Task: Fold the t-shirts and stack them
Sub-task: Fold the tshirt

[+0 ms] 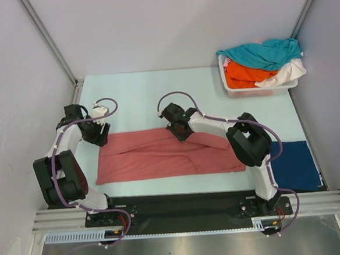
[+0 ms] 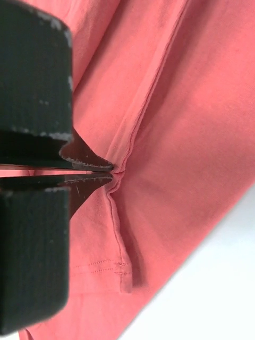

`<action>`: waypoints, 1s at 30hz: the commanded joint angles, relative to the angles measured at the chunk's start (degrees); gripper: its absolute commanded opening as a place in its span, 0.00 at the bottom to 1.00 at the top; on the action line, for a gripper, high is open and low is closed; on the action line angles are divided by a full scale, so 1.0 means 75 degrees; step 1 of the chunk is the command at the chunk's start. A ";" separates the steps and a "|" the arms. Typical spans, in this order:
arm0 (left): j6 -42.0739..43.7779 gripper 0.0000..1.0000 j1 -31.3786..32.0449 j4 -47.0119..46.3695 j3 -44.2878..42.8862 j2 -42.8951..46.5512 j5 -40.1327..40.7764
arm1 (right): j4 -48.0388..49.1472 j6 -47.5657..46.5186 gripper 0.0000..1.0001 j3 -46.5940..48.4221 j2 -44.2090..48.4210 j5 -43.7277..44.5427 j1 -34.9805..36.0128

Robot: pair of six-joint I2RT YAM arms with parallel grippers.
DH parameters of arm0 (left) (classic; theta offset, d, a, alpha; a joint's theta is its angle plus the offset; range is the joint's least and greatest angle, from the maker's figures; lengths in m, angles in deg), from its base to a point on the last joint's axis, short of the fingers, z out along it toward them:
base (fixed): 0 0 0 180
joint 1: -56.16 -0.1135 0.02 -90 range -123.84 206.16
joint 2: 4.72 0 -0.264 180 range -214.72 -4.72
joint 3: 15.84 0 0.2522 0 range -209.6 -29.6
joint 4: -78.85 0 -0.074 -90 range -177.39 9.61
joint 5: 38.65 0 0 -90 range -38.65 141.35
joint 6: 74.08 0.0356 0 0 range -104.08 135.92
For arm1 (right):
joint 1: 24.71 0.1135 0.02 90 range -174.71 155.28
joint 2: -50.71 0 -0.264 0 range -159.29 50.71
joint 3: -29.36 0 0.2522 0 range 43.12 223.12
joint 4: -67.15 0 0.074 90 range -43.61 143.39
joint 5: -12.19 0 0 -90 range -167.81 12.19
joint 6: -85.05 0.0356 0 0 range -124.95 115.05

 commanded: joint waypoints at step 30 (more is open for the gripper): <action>-0.0793 0.77 -0.0065 -0.0475 -0.0733 -0.0643 0.0877 | -0.0573 0.1597 0.61 -0.0721 0.2336 -0.1158 -0.1018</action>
